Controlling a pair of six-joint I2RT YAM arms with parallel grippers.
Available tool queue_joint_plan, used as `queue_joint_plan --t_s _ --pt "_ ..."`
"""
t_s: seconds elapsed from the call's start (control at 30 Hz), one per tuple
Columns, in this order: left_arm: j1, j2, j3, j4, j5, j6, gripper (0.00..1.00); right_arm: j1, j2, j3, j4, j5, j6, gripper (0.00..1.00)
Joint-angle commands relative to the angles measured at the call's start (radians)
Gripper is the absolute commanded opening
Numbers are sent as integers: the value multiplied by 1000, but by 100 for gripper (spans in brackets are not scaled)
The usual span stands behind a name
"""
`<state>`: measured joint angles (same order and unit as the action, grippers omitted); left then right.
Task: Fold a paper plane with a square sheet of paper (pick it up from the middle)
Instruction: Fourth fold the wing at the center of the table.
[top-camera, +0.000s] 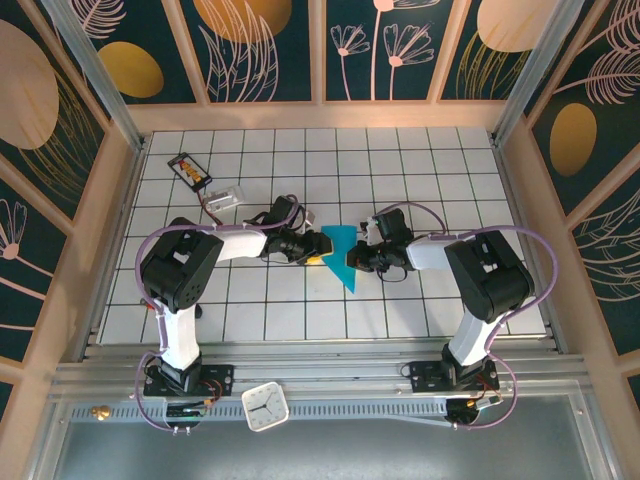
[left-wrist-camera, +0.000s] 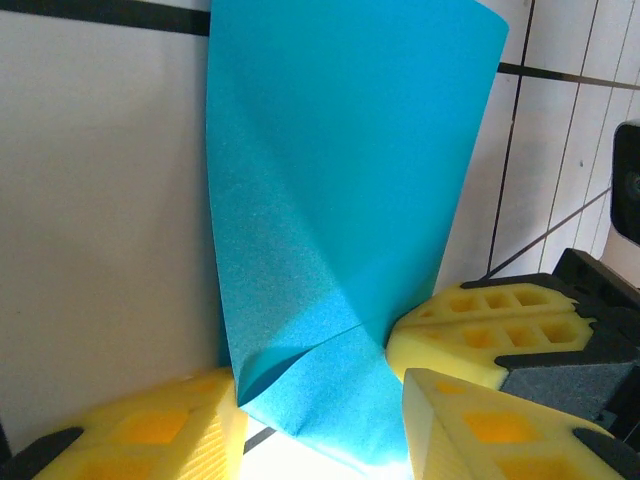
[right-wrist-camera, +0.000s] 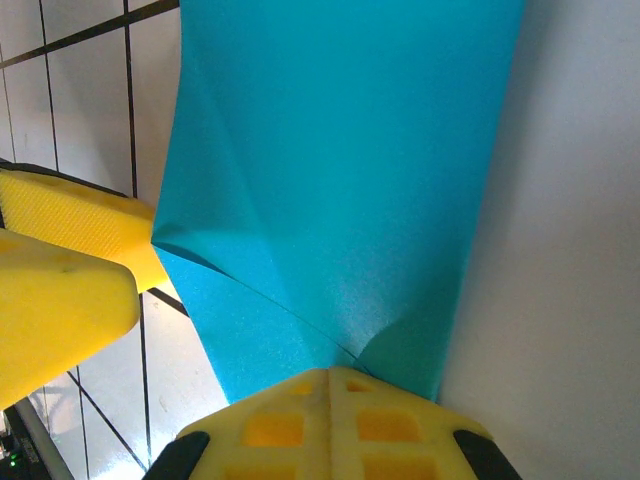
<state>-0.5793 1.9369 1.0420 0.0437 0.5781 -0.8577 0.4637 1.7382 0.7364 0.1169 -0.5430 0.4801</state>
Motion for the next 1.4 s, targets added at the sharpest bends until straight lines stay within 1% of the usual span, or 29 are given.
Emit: queue_joint_plan --t_s 0.0,0.2,0.43,0.53,0.83,0.93,1.0,1.07,1.13,1.27,1.37 --pt "-2 10 21 -14 19 -3 45 -10 31 -35 -57 40 -8 0" --pt "-3 -1 16 53 36 -6 44 -10 30 -38 -59 41 -9 0" --pt "-3 16 28 66 54 15 37 -13 30 -40 -60 41 -12 0" --pt "-1 34 44 50 54 32 31 -13 29 -42 -60 41 -12 0" --pt "-2 55 79 -16 6 74 8 -15 23 -23 -74 42 -37 0" --pt "-2 20 52 5 -10 32 0 -11 -11 -4 -87 49 -71 0" --pt "-1 -10 2 62 -1 -41 0 1 -50 4 -88 59 -99 4" --pt "-2 -43 -60 143 13 -140 0 27 -96 5 -93 96 -118 8" --pt "-3 -77 -134 207 7 -231 0 74 -152 -5 -87 173 -136 13" --pt "-5 -138 -192 211 -57 -300 0 196 -238 -36 -57 348 -168 21" --pt "-9 -165 -218 209 -81 -350 0 286 -261 -49 -34 475 -182 27"
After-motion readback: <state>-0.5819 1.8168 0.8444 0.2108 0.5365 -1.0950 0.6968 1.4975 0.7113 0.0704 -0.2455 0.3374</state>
